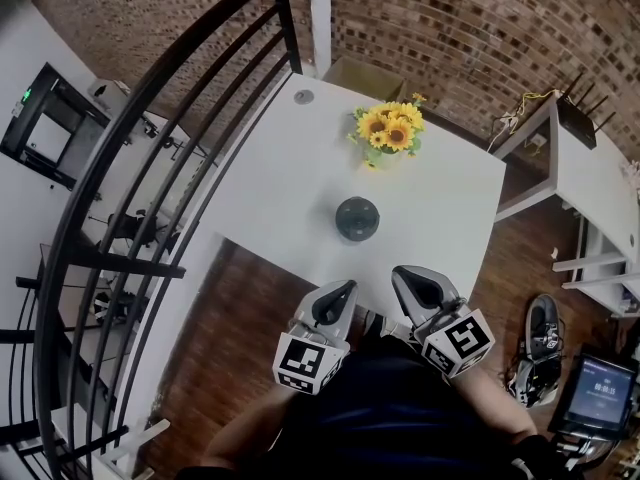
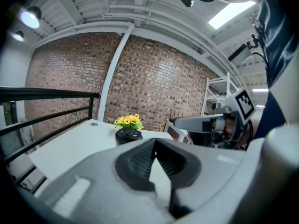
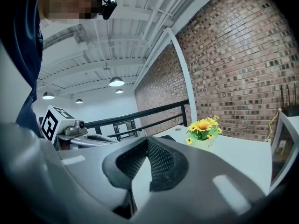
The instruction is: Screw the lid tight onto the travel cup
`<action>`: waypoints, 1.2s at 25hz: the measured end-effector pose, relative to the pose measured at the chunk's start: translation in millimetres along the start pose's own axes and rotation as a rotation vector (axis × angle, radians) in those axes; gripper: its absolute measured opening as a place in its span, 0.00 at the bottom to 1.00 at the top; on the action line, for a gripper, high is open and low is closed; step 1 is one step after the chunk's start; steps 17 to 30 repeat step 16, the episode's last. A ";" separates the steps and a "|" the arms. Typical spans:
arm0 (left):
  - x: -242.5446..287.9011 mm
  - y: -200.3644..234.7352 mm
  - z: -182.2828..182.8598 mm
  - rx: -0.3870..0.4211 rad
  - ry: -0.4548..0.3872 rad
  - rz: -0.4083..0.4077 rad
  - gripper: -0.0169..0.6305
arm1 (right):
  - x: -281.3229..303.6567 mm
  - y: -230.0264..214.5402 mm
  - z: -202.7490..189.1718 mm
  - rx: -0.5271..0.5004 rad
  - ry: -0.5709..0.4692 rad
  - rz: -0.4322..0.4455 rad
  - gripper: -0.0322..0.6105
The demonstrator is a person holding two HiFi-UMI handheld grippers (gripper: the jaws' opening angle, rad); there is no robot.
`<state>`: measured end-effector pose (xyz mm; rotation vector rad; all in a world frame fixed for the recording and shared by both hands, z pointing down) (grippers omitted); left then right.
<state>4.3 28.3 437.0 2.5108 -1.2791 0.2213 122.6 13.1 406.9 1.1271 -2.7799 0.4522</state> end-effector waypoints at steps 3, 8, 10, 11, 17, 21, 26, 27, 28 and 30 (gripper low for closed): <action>-8.1 -0.2 -1.4 -0.002 0.003 -0.004 0.03 | -1.0 8.8 -1.0 0.006 0.004 -0.001 0.07; -7.8 -1.6 -1.1 -0.003 0.007 -0.006 0.03 | -2.8 9.8 -0.3 0.008 0.008 0.002 0.07; -7.3 -0.1 -1.7 -0.003 0.008 -0.006 0.03 | -1.5 9.9 -0.6 0.006 0.009 0.003 0.07; -7.5 0.5 -1.8 -0.003 0.008 -0.006 0.03 | -0.9 10.3 -0.5 0.004 0.010 0.004 0.07; -8.3 2.0 -1.3 -0.007 0.009 -0.003 0.03 | 1.1 12.7 3.1 -0.037 0.020 0.011 0.07; -8.3 2.0 -1.3 -0.007 0.009 -0.003 0.03 | 1.1 12.7 3.1 -0.037 0.020 0.011 0.07; -8.3 2.0 -1.3 -0.007 0.009 -0.003 0.03 | 1.1 12.7 3.1 -0.037 0.020 0.011 0.07; -8.3 2.0 -1.3 -0.007 0.009 -0.003 0.03 | 1.1 12.7 3.1 -0.037 0.020 0.011 0.07; -8.3 2.0 -1.3 -0.007 0.009 -0.003 0.03 | 1.1 12.7 3.1 -0.037 0.020 0.011 0.07; -8.3 2.0 -1.3 -0.007 0.009 -0.003 0.03 | 1.1 12.7 3.1 -0.037 0.020 0.011 0.07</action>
Point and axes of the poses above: the fingertips, and each gripper's own axes: x forward along the fingers, y to its left, z out of its top, the point moved 4 cm from there along -x, backward along the fingers, and after that the axes turned 6 degrees about z, right-handed, at the moved point
